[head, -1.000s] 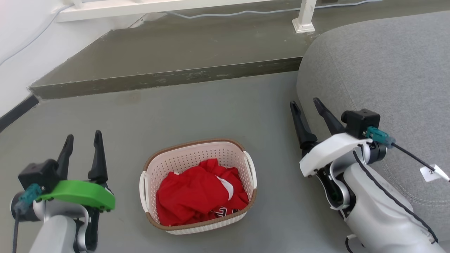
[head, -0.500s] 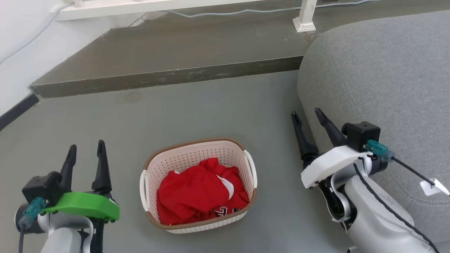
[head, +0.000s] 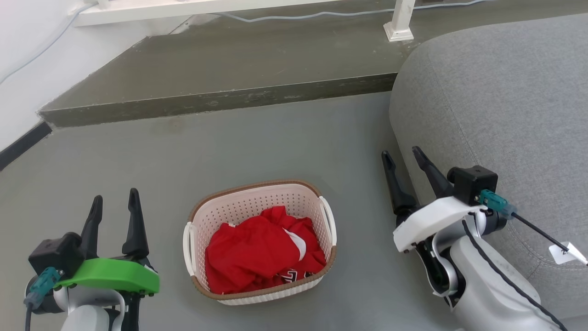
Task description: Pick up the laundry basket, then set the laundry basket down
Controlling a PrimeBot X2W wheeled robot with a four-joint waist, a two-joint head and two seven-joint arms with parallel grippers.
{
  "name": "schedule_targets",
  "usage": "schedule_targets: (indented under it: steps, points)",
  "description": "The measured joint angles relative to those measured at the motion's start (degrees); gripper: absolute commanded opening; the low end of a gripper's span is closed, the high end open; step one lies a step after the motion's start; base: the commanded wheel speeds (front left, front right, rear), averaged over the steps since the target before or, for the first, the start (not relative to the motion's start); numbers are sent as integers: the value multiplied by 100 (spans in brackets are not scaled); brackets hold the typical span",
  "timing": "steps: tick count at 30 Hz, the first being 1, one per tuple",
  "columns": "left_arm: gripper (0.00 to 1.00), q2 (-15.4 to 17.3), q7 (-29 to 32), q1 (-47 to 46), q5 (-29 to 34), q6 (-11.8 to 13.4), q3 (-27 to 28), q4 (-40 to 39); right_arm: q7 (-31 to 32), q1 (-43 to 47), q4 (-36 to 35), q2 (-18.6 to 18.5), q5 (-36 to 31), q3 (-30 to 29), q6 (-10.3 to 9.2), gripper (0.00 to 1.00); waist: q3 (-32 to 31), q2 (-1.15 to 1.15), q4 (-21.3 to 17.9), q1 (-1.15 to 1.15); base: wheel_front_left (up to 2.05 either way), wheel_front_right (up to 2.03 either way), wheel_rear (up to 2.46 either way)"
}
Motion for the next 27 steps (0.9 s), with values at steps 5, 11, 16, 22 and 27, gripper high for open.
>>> schedule_targets:
  steps: [5,11,16,22,27]
  points:
    - [100,-19,0,44,42,-45,66,-22,0,79,-7,20,-74,-36,10,100,-4,0,-7,0,0,0,0]
    - [100,-41,0,50,99,-74,159,-63,0,99,-5,49,-124,-64,34,100,-10,0,-11,0,0,0,0]
    - [100,-68,0,102,141,-101,197,-74,0,153,2,60,-126,-91,60,100,-7,0,-12,0,0,0,0]
    - [100,-101,0,116,148,-153,230,-82,0,166,7,110,-175,-121,102,100,-5,0,-14,0,0,0,0]
    - [100,-167,0,129,147,-232,260,-94,0,174,18,126,-180,-151,112,100,-11,0,-18,0,0,0,0]
